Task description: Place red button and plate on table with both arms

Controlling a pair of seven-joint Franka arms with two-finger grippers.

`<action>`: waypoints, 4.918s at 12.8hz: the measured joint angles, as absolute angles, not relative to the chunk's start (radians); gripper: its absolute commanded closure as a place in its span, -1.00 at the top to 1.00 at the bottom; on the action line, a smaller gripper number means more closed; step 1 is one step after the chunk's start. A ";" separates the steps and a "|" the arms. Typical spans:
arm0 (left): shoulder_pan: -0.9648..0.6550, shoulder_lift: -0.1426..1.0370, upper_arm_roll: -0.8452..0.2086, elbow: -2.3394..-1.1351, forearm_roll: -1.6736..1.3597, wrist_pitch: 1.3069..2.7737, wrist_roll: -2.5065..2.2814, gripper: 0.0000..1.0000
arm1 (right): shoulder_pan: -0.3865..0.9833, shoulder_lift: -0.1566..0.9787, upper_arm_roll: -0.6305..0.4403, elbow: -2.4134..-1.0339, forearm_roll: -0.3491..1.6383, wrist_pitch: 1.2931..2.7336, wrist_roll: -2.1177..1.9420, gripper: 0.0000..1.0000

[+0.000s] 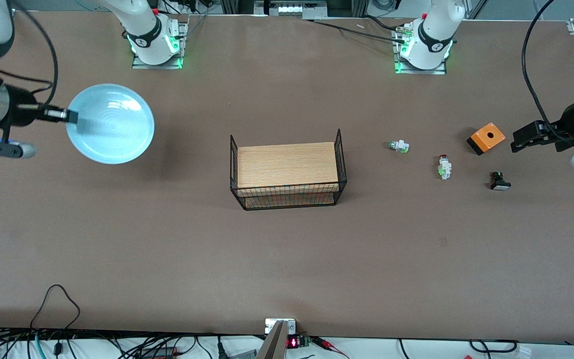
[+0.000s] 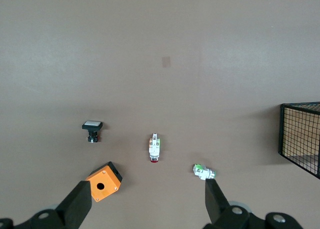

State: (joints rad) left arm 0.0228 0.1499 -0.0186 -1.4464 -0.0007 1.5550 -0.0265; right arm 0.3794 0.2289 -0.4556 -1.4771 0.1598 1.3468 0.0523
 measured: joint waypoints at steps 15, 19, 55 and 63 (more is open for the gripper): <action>0.023 0.149 -0.018 -1.446 -0.003 1.563 -0.026 1.00 | 0.190 0.628 -0.455 -1.563 0.461 1.882 -0.499 -0.95; 0.023 0.149 -0.019 -1.446 -0.003 1.579 -0.025 1.00 | 0.160 0.729 -0.455 -1.563 0.592 1.973 -0.634 -0.93; 0.023 0.142 -0.019 -1.447 -0.004 1.579 -0.018 1.00 | 0.223 0.550 -0.576 -1.033 0.381 1.299 -0.528 1.00; 0.024 0.142 -0.018 -1.447 -0.004 1.579 -0.018 1.00 | 0.174 0.256 -0.299 -1.370 0.042 1.462 -0.408 1.00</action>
State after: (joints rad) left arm 0.0240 0.1422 -0.0178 -1.4474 -0.0037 1.5790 -0.0179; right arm 0.1745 0.2556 -0.2987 -1.3700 0.0424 1.4623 -0.4080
